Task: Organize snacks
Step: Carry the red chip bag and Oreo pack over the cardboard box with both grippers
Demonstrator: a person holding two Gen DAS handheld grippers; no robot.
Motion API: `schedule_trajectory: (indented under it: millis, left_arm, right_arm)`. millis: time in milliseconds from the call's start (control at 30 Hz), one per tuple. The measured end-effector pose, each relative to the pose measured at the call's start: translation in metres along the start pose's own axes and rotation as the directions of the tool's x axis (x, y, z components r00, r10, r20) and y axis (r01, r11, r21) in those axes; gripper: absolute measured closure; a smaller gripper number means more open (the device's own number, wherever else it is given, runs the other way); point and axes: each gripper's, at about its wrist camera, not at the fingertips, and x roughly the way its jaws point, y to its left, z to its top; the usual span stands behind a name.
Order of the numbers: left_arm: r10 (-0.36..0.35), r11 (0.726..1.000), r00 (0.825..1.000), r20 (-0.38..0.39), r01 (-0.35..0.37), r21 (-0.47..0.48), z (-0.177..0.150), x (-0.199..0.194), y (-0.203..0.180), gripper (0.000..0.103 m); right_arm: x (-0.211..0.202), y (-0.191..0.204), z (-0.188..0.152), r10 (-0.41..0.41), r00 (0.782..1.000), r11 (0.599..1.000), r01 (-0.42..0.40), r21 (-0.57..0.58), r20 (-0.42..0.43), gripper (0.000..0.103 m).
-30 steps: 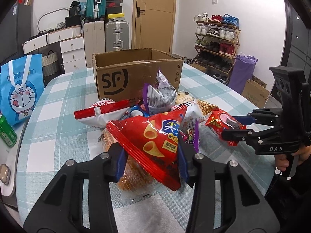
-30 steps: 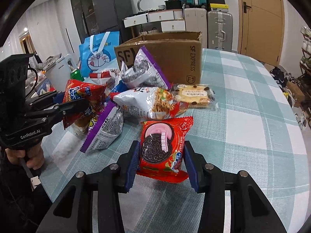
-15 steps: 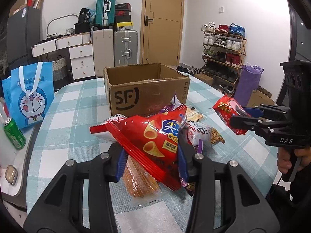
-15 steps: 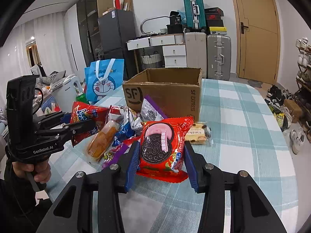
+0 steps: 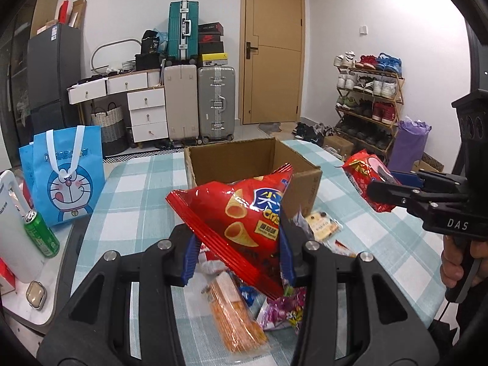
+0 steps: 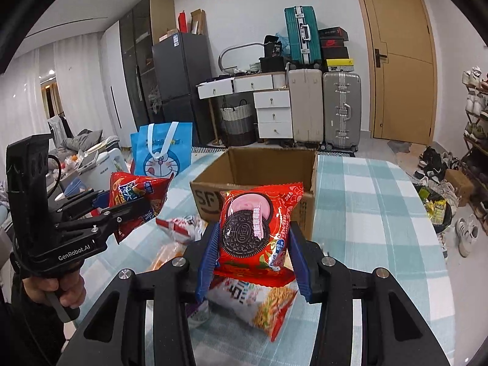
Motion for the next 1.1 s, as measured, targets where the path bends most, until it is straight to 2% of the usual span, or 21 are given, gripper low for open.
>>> schedule_trajectory:
  millis: [500,900,1100]
  left_arm:
    - [0.040,0.999,0.999,-0.025,-0.041,-0.036,0.050,0.045,0.013,0.063]
    - [0.047,0.998,0.997,-0.053,-0.049,-0.042,0.078,0.090,0.023,0.063]
    - [0.053,0.997,0.996,-0.072,-0.057,-0.050,0.083,0.109,0.029,0.063]
  right_arm:
    - [0.024,-0.003,0.061,0.028,0.999,0.999,-0.028,0.020,0.019,0.058]
    - [0.070,-0.023,0.105,0.006,0.999,0.999,-0.004,0.049,-0.036,0.058]
    - [0.094,-0.036,0.109,-0.002,0.997,0.998,0.007,0.069,-0.073,0.058]
